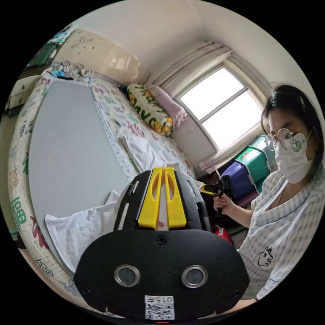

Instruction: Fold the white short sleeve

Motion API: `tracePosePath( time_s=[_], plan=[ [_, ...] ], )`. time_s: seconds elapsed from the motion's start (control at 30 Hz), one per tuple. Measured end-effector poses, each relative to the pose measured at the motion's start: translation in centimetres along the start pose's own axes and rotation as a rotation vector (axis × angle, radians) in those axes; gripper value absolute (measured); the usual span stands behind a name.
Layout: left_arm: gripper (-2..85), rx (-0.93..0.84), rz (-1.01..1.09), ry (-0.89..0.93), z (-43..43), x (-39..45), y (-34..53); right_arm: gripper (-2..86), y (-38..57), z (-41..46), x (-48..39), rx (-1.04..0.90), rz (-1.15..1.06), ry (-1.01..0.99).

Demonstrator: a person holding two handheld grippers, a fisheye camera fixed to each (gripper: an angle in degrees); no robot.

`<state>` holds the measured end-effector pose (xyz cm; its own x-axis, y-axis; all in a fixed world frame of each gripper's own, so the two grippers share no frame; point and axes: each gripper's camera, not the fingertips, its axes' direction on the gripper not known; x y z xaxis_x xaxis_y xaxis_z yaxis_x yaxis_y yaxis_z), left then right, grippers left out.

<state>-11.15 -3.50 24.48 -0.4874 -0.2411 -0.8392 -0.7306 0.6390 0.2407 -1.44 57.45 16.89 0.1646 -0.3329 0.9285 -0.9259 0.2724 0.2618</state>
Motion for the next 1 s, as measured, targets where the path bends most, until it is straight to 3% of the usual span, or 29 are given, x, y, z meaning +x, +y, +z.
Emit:
tracePosePath(
  time_s=[0.23,0.37,0.47,0.63,0.8,1.0],
  plan=[
    [-0.8,0.565,0.113,-0.104,-14.6,9.3,11.4,0.7,8.2,-6.2,-16.7,0.471,-0.289,-0.137],
    [-0.8,0.883,0.207,-0.068,-20.7,13.5,15.5,0.7,13.5,-8.2,-24.2,0.768,-0.377,-0.469],
    [-0.8,0.994,0.243,0.034,-24.0,13.9,17.2,0.7,16.5,-8.5,-28.4,0.875,-0.462,-0.622],
    [-0.9,1.091,0.328,0.148,-28.6,14.1,20.3,0.6,20.1,-10.0,-33.5,0.888,-0.664,-0.809],
    [-0.8,1.175,0.451,0.074,-32.3,15.8,24.0,0.6,22.7,-11.5,-38.2,0.860,-0.881,-0.819],
    [-0.8,1.242,0.576,-0.161,-35.3,19.8,27.2,0.6,26.2,-11.6,-44.2,0.963,-1.015,-0.629]
  ],
)
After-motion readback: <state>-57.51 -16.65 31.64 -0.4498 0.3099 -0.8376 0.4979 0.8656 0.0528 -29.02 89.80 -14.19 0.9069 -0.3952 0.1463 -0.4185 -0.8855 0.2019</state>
